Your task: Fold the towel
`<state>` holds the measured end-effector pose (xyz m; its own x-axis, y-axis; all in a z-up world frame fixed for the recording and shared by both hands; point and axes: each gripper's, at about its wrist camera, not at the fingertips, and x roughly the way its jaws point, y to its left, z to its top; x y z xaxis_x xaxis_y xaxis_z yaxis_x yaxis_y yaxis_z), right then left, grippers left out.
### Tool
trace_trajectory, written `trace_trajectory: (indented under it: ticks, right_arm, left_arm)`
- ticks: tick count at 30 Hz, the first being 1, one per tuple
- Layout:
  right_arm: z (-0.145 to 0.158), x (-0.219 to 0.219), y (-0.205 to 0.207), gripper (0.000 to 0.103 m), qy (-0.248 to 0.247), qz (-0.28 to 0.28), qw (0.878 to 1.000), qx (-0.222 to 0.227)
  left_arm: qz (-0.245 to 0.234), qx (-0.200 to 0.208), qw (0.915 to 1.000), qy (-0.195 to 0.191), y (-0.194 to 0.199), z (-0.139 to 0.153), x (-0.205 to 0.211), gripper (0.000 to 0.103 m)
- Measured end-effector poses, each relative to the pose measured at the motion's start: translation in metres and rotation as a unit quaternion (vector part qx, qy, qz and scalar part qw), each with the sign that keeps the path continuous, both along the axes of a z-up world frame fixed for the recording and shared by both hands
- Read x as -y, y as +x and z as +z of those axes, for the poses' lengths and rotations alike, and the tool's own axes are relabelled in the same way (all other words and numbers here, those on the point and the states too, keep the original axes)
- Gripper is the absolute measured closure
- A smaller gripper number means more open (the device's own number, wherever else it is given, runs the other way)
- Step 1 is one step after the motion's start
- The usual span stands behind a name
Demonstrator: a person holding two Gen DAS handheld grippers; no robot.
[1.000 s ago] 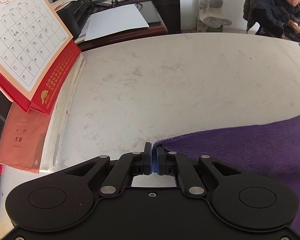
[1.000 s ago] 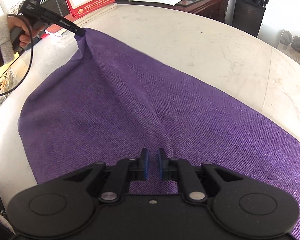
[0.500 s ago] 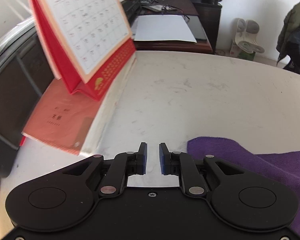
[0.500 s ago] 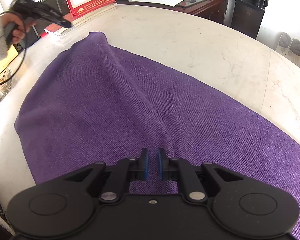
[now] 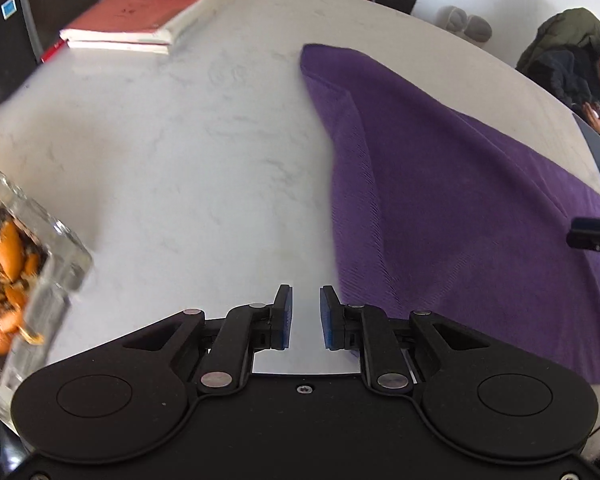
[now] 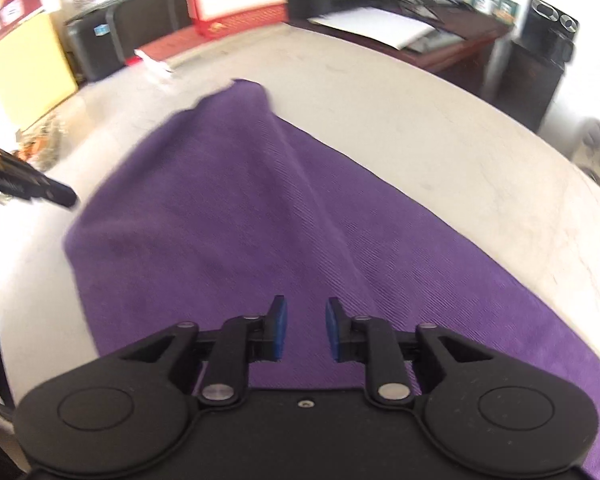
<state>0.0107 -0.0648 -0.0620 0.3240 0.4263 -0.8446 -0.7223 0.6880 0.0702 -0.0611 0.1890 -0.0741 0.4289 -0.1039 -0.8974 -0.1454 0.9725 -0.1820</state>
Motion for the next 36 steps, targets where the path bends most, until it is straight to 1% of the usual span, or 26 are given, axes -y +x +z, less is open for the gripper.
trace_trajectory:
  ticks: [3, 5, 8, 9, 10, 13, 17, 21, 22, 24, 27, 28, 30, 33, 34, 36]
  right_arm:
    - [-0.009, -0.025, -0.01, 0.083, -0.008, 0.034, 0.999, -0.018]
    - [-0.017, -0.036, -0.014, 0.083, -0.018, 0.046, 0.999, -0.021]
    - [-0.027, -0.045, -0.017, 0.083, -0.027, 0.046, 0.998, -0.026]
    - [-0.028, -0.048, -0.018, 0.082, -0.029, 0.048, 0.998, -0.02]
    - [-0.029, -0.05, -0.017, 0.082, -0.028, 0.046, 0.998, -0.017]
    - [-0.03, -0.049, -0.016, 0.082, -0.023, 0.037, 0.999, -0.019]
    - [-0.032, -0.047, -0.018, 0.082, -0.012, 0.023, 0.999, -0.022]
    - [-0.033, -0.047, -0.017, 0.082, -0.008, 0.015, 1.0, -0.023]
    - [-0.034, -0.046, -0.016, 0.082, -0.006, 0.013, 1.0, -0.023]
    - [-0.034, -0.046, -0.016, 0.082, -0.003, 0.012, 1.0, -0.025]
    - [-0.035, -0.044, -0.016, 0.082, 0.001, 0.008, 1.0, -0.026]
    - [-0.035, -0.043, -0.017, 0.082, 0.002, 0.007, 1.0, -0.026]
    - [-0.035, -0.043, -0.018, 0.082, 0.003, 0.007, 1.0, -0.025]
    - [-0.036, -0.044, -0.018, 0.082, 0.004, 0.006, 1.0, -0.025]
    - [-0.036, -0.044, -0.018, 0.082, 0.004, 0.006, 1.0, -0.026]
    - [-0.036, -0.044, -0.018, 0.082, 0.004, 0.006, 1.0, -0.025]
  left_arm:
    - [-0.006, 0.012, 0.9996, -0.024, -0.003, -0.006, 0.006, 0.081]
    - [-0.001, 0.016, 0.9994, -0.03, -0.003, -0.008, 0.004, 0.081]
    - [0.005, 0.018, 0.999, -0.039, -0.002, -0.009, 0.002, 0.082]
    - [0.007, 0.019, 0.9989, -0.042, -0.002, -0.01, 0.002, 0.09]
    - [0.009, 0.02, 0.9987, -0.045, -0.001, -0.01, 0.001, 0.103]
    - [0.009, 0.036, 0.9978, -0.055, 0.001, 0.0, 0.004, 0.103]
    - [-0.026, 0.066, 0.9951, -0.07, 0.014, 0.019, 0.025, 0.103]
    - [-0.089, 0.072, 0.9905, -0.076, 0.029, 0.019, 0.059, 0.102]
    - [-0.103, 0.068, 0.989, -0.082, 0.031, 0.015, 0.067, 0.1]
    - [-0.128, 0.052, 0.9859, -0.094, 0.032, 0.004, 0.082, 0.099]
    - [-0.142, 0.042, 0.9856, -0.081, 0.022, -0.003, 0.09, 0.099]
    - [-0.135, 0.043, 0.9866, -0.08, 0.017, -0.001, 0.086, 0.098]
    - [-0.103, 0.051, 0.9905, -0.075, 0.004, 0.006, 0.069, 0.095]
    - [-0.036, 0.055, 0.997, -0.04, -0.008, 0.012, 0.039, 0.085]
    - [-0.018, 0.052, 0.9979, -0.034, -0.01, 0.011, 0.03, 0.082]
    - [0.009, 0.042, 0.9987, -0.029, -0.009, 0.005, 0.02, 0.082]
